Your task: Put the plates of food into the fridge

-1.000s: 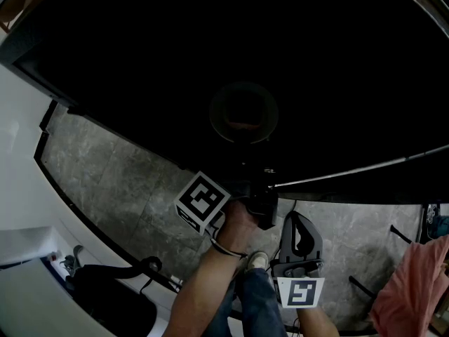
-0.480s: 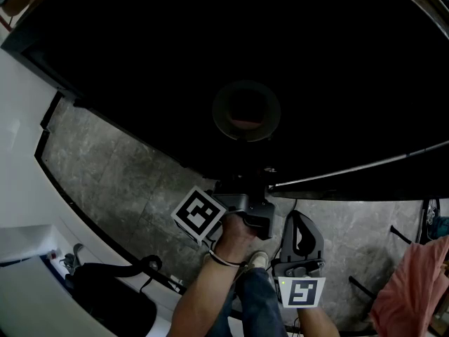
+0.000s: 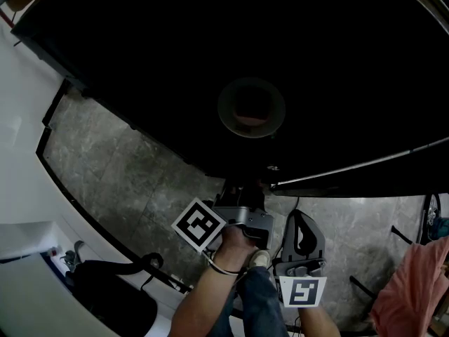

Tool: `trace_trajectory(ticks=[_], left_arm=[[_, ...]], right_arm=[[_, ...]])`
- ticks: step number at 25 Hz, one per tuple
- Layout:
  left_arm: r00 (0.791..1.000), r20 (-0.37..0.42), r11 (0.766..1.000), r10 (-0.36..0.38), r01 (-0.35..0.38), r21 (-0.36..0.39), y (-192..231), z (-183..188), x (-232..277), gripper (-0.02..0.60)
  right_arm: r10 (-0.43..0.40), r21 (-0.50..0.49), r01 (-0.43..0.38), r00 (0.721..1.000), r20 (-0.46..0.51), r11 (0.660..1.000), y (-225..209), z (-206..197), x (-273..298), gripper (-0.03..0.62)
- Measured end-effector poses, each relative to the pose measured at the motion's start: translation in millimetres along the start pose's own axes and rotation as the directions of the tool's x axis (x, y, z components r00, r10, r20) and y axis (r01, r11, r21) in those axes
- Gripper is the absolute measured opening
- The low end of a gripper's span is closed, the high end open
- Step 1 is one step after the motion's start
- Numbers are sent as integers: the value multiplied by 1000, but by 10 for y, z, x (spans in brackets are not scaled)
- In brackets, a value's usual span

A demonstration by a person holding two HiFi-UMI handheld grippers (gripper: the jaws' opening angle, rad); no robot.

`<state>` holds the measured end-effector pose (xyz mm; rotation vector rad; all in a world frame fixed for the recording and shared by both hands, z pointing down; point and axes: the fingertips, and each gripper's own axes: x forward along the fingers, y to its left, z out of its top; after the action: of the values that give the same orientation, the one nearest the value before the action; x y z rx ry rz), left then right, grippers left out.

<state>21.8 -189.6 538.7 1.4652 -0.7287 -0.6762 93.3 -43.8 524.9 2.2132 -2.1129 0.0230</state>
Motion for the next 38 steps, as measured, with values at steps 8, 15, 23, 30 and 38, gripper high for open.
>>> trace_trajectory(ticks=[8, 15, 23, 30, 38], left_arm=[[1000, -10, 1000, 4, -3, 31, 46, -7, -200, 150], [1000, -16, 999, 11, -10, 33, 87, -15, -320, 150], [999, -34, 1000, -4, 4, 0, 148, -47, -404, 131], [1000, -26, 1000, -11, 11, 0, 109, -45, -480, 12], [999, -45, 984, -22, 29, 176, 18, 9, -578, 6]], right_arm=[[7, -2, -7, 1000, -3, 1000, 39, -10, -19, 11], [5, 2, -5, 1000, -1, 1000, 30, -6, -15, 11], [11, 0, -11, 1000, -1, 1000, 44, -5, 10, 11], [17, -2, -17, 1000, 5, 1000, 47, 23, 19, 11], [28, -6, -28, 999, 22, 1000, 79, 100, 55, 11]])
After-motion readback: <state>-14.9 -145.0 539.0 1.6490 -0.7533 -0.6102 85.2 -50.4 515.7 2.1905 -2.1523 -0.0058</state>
